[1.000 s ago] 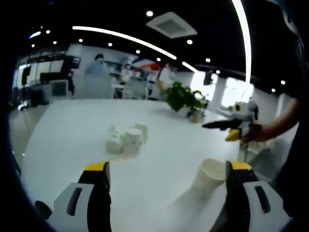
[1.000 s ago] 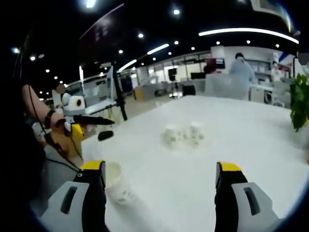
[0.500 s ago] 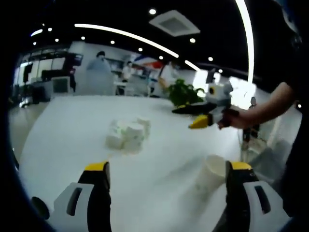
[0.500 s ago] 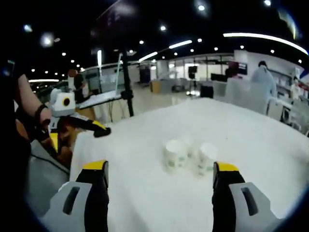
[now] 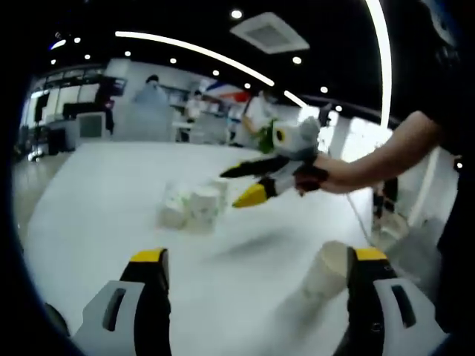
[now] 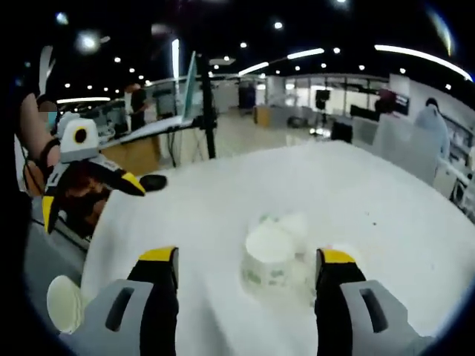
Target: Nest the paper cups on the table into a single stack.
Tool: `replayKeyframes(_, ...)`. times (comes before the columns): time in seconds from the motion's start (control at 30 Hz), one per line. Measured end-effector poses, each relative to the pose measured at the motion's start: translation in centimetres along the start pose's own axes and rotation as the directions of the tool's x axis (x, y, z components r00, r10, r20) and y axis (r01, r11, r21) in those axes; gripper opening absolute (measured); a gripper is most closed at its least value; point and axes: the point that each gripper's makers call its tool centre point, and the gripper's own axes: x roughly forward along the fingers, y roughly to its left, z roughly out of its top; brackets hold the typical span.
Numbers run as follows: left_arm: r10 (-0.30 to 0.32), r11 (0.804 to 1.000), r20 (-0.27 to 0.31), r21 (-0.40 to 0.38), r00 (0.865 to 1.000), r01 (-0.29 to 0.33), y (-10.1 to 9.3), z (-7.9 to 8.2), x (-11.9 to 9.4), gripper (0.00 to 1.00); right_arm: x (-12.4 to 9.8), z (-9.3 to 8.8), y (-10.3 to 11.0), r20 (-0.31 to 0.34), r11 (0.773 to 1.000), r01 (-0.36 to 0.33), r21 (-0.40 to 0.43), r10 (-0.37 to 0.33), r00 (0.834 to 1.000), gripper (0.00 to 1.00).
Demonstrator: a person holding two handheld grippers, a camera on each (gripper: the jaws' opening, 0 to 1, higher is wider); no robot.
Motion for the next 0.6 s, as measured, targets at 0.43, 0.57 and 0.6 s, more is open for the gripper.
replayKeyframes(0.43,0.014,1.0,0.014,-0.026,1.0,-0.014,0.3,-0.3,-0.3,0.98,2.8,-2.5,-0.6,-0.107,0.998,-0.016,-0.06,0.01,0.994,0.56)
replayKeyframes(0.57,0.015,0.999,0.01,-0.031,1.0,-0.014,0.1,-0.7,-0.5,0.98,3.2,-2.7,-1.3,-0.12,0.998,-0.006,-0.063,-0.002,0.993,0.51)
replayKeyframes(0.6,0.017,0.999,0.005,-0.033,1.0,-0.017,0.2,-0.9,-0.6,0.98,3.2,-2.7,-1.4,-0.123,0.998,-0.004,-0.062,-0.004,0.992,0.5)
